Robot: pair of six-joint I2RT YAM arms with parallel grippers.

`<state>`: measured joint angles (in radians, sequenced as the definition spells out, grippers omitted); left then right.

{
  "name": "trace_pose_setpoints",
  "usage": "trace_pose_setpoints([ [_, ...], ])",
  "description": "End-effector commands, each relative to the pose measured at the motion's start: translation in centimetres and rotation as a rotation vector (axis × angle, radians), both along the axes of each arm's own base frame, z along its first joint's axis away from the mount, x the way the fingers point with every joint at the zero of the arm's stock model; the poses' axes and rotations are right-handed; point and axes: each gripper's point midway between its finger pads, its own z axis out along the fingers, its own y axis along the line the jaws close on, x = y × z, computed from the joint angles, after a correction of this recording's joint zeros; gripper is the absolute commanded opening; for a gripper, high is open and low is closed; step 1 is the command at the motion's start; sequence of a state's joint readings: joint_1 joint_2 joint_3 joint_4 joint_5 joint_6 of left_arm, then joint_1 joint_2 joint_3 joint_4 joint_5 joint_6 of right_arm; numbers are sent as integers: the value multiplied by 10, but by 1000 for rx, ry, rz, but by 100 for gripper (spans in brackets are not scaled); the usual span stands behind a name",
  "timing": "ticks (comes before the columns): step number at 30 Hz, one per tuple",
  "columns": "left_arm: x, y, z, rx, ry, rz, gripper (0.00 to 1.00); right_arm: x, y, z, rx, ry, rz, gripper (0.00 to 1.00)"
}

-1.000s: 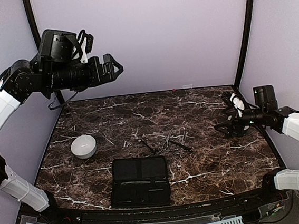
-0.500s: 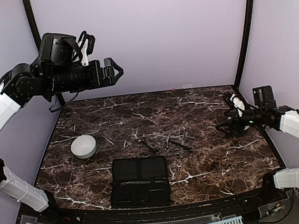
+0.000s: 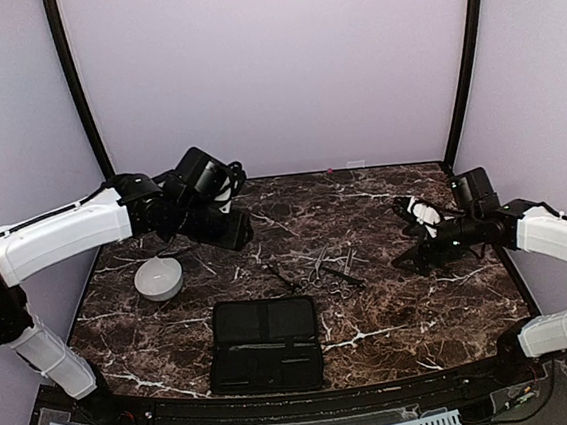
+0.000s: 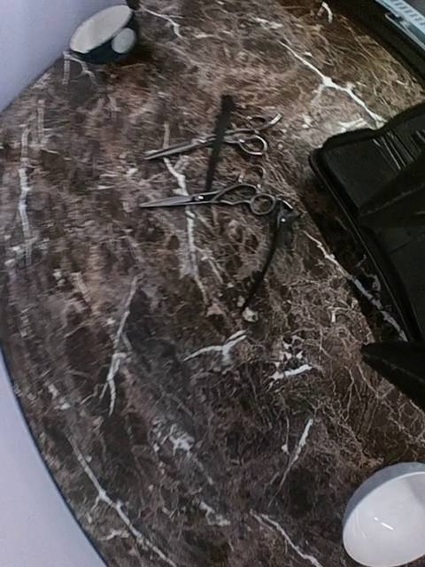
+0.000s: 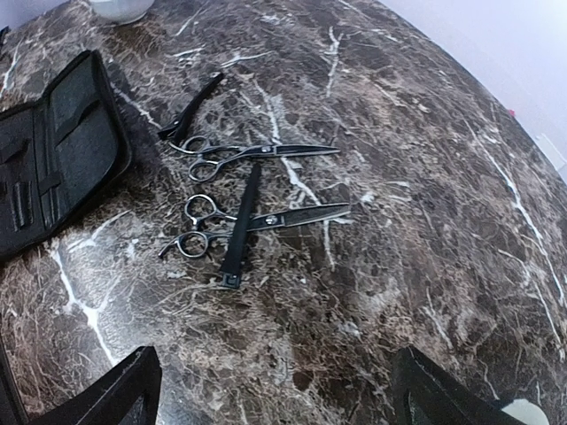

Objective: Sort the hair-cutting tools

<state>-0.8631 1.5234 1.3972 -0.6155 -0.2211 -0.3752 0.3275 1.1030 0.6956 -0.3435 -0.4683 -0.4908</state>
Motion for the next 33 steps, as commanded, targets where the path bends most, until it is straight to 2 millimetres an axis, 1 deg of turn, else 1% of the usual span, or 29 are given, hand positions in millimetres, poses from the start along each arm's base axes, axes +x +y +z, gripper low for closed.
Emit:
trace_pose_setpoints([
  [1, -18, -18, -20, -54, 91, -143, 63, -1, 15, 0, -55, -32, 60, 91],
  [2, -16, -19, -18, -71, 57, -154, 91, -3, 19, -3, -55, -22, 74, 90],
  [3, -12, -17, -12, -78, 17, -147, 98, -4, 24, -6, -57, -14, 90, 90],
  [5, -6, -3, -2, -47, -26, -82, 99, -8, 35, -10, -72, 4, 126, 90],
  [6, -5, 9, -2, -28, -14, -19, 99, -9, 40, -10, -78, 15, 139, 90],
  [7, -6, 15, -2, -10, -7, 5, 99, -9, 45, -9, -80, 23, 150, 90],
  [9, -9, 15, -4, 11, -3, -25, 99, -7, 53, -9, -100, 34, 163, 90],
  [11, -15, 14, -17, 1, -1, -56, 99, -1, 60, -9, -131, 33, 161, 88],
  [13, -13, 21, -26, 9, -38, -39, 99, 6, 67, -11, -144, 46, 155, 83],
  [15, -6, 34, -31, 39, -79, 29, 99, 11, 75, -14, -148, 75, 162, 75],
  [16, -3, 36, -31, 45, -99, 39, 99, 12, 78, -19, -156, 96, 168, 71],
  [17, 0, 36, -26, 42, -121, 42, 99, 12, 81, -23, -165, 119, 173, 67],
  [19, 9, 40, -8, 35, -180, 90, 99, 11, 86, -31, -172, 165, 173, 61],
  [21, 18, 56, 9, 38, -249, 194, 99, 7, 89, -37, -169, 192, 181, 58],
  [23, 25, 79, 14, 39, -304, 347, 99, 2, 90, -43, -174, 205, 189, 57],
  [24, 26, 87, 10, 30, -309, 408, 99, 0, 90, -46, -180, 207, 192, 57],
  [25, 26, 89, 4, 32, -305, 421, 99, -2, 90, -49, -187, 209, 196, 57],
  [29, 27, 69, -15, 55, -242, 320, 99, -3, 93, -59, -204, 222, 205, 53],
  [31, 27, 47, -25, 82, -211, 181, 99, -2, 96, -59, -203, 230, 209, 50],
  [32, 24, 40, -31, 83, -186, 140, 99, -2, 98, -57, -198, 228, 208, 49],
  [33, 23, 38, -36, 89, -162, 134, 99, -2, 100, -66, -214, 253, 209, 49],
])
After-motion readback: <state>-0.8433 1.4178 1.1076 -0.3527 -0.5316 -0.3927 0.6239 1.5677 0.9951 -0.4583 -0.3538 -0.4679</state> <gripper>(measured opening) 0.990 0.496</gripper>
